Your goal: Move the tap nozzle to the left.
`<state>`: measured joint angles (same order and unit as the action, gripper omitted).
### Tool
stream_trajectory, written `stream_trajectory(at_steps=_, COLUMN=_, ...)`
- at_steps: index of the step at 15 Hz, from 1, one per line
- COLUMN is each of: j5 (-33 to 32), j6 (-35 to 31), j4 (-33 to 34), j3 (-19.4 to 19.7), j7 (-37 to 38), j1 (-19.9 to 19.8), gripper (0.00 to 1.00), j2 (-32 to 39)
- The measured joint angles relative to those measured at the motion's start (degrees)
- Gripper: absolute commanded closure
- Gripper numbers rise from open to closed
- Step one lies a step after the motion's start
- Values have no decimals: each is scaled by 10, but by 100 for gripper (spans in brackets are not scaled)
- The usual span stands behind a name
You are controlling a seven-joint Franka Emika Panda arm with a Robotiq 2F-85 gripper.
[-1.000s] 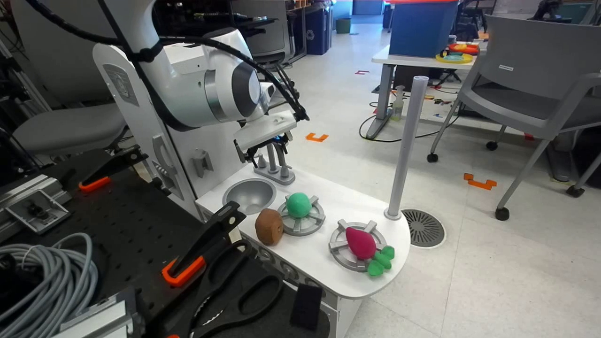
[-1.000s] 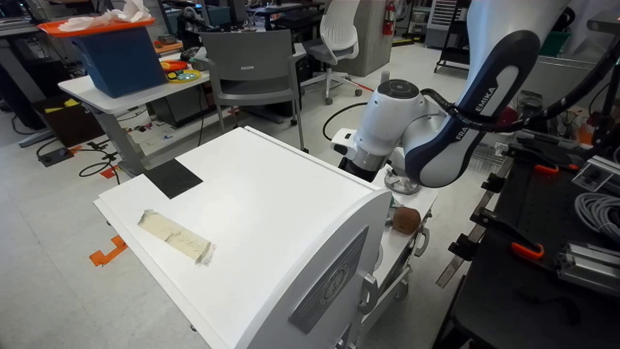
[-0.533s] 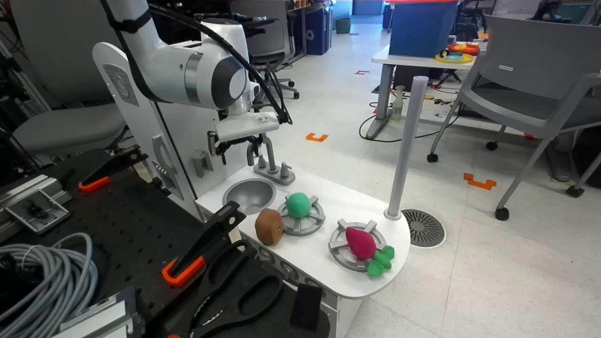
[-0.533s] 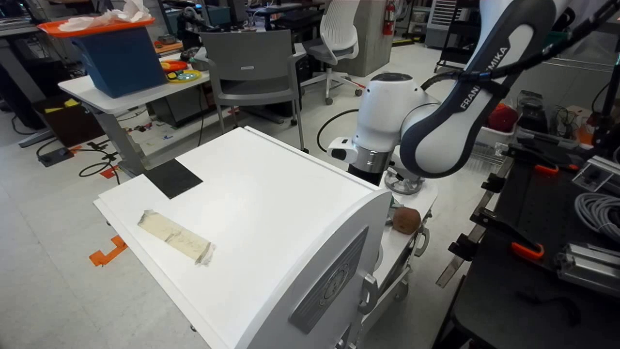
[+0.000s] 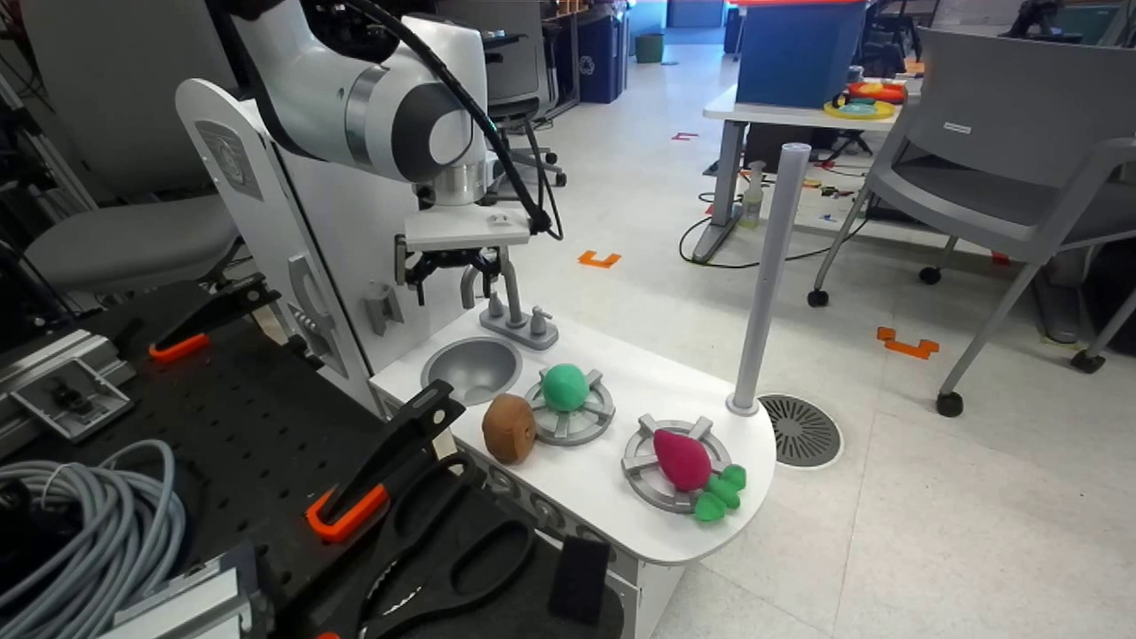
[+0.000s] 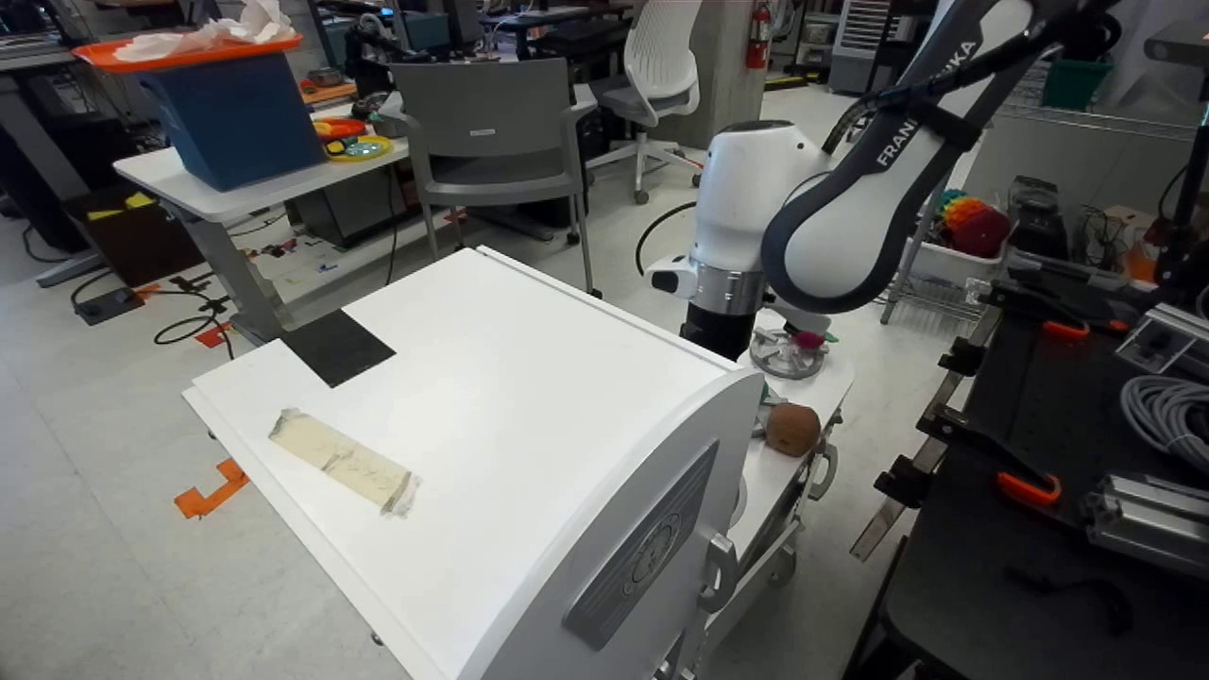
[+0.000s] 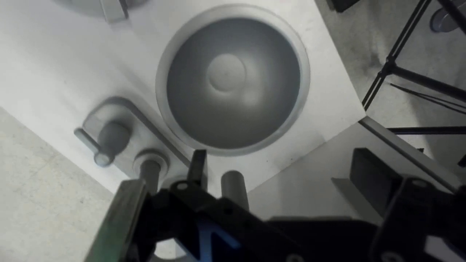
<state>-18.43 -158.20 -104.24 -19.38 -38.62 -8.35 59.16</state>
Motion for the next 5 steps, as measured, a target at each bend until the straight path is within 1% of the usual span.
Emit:
stream_trajectory(at_steps=2, j5=20, j6=40, j4=-11, j3=22, j7=25, j1=2, gripper=0, j2=-26)
stream_trajectory(at_steps=5, j5=47, j6=108, j4=-48, j3=43, j7=50, j1=-6, gripper=0, j2=-84)
